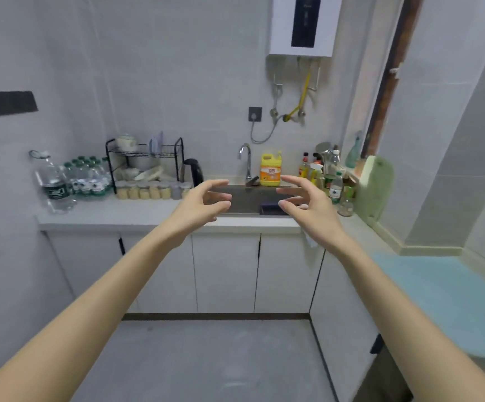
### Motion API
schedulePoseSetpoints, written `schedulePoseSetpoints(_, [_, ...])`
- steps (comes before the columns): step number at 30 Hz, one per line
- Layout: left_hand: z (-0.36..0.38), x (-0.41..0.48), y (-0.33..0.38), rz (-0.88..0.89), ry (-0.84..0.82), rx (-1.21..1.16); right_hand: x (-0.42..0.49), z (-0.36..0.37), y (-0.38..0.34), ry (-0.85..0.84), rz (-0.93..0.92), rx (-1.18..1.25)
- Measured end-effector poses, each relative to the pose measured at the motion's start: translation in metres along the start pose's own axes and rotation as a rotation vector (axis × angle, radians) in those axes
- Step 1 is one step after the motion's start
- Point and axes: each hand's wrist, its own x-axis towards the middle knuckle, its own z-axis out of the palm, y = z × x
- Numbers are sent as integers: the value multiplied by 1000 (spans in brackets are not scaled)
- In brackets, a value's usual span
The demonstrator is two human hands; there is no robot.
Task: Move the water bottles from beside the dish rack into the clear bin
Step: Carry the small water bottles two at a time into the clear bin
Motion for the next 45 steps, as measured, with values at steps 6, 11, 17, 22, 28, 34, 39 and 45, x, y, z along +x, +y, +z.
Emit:
schedulePoseSetpoints(6, [-92,38,-51,-89,209,32,95,113,7,-166,-93,77])
schedulePoseSetpoints(11, [-151,80,-95,-152,359,64,171,197,18,-296,-144,176])
schedulePoseSetpoints(17, [-213,141,-134,-219,508,115,267,282,33,-431,-215,239])
schedulePoseSetpoints(22, [-261,183,-158,-261,621,145,333,343,36,-511,-268,269])
schedulePoseSetpoints(28, [-318,225,-198,-299,728,164,398,426,42,-560,-282,263])
schedulePoseSetpoints(34, [-383,271,-260,-315,754,171,455,522,51,-604,-304,252])
schedulePoseSetpoints(39, [-448,317,-309,-296,742,207,509,596,56,-613,-325,232])
schedulePoseSetpoints(45, [-532,385,-369,-294,721,231,582,678,60,-596,-318,188])
